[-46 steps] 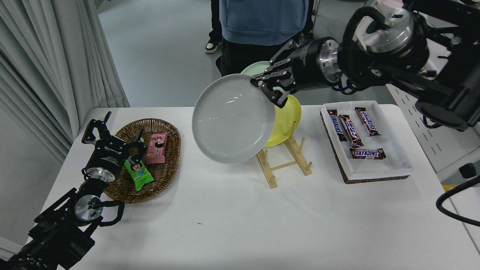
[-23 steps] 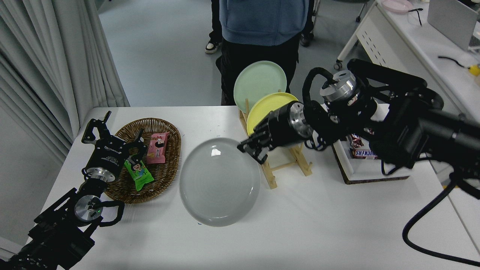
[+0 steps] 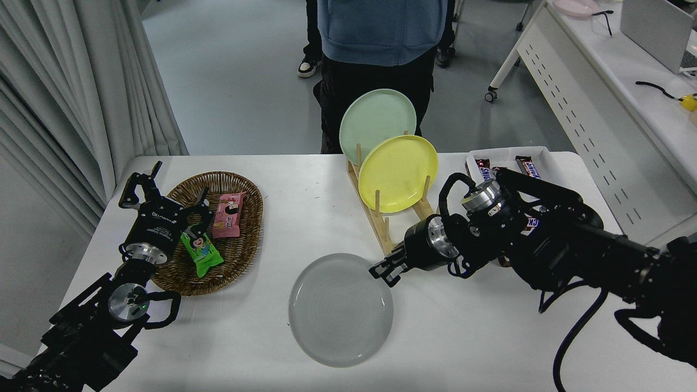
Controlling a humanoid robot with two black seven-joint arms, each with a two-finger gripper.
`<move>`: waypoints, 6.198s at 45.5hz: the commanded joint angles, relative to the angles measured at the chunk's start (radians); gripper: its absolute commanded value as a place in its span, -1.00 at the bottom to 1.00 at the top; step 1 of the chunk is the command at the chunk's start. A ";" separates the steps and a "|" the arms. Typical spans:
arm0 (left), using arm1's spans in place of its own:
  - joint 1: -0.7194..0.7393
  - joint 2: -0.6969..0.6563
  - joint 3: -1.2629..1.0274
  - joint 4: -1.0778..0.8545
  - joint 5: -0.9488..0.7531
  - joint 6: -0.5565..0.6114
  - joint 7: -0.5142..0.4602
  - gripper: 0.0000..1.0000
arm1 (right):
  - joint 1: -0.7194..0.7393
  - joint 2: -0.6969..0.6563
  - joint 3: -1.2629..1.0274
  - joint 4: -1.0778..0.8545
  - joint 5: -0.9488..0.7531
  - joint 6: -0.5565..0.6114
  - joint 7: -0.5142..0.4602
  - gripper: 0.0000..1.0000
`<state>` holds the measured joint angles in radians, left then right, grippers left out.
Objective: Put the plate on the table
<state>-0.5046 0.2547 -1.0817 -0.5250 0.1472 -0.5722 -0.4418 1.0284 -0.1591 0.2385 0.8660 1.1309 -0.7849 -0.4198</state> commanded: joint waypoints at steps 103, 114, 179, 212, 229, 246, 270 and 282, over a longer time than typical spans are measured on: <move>0.000 0.000 0.000 0.000 0.000 0.000 0.000 1.00 | -0.140 0.110 0.122 -0.214 -0.011 0.000 -0.007 -1.00; 0.000 0.000 0.000 0.000 0.000 0.000 0.000 1.00 | -0.139 0.109 0.110 -0.216 -0.022 0.000 -0.007 -0.72; 0.000 0.000 0.000 0.000 0.000 0.000 0.000 1.00 | 0.093 -0.333 0.104 0.396 -0.039 0.556 0.004 1.00; 0.000 0.000 0.000 0.000 0.000 0.000 0.000 1.00 | 0.124 -0.410 0.171 0.238 -0.302 0.780 0.572 1.00; 0.000 0.000 0.000 0.000 0.000 0.000 0.000 1.00 | 0.048 -0.304 0.211 -0.108 -0.556 0.846 0.607 1.00; 0.000 0.000 0.000 0.000 0.000 0.000 0.000 1.00 | -0.042 -0.135 0.439 -0.452 -0.688 1.021 0.615 1.00; 0.001 0.000 0.000 0.000 0.000 0.000 0.000 1.00 | -0.280 -0.063 0.518 -0.435 -0.819 1.121 0.613 1.00; 0.000 0.000 0.000 -0.001 0.000 0.000 0.000 1.00 | -0.441 -0.103 0.646 -0.052 -0.997 0.948 0.612 1.00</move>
<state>-0.5046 0.2547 -1.0818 -0.5247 0.1473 -0.5722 -0.4418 0.7285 -0.2484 0.7770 0.5484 0.2799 0.2895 0.1926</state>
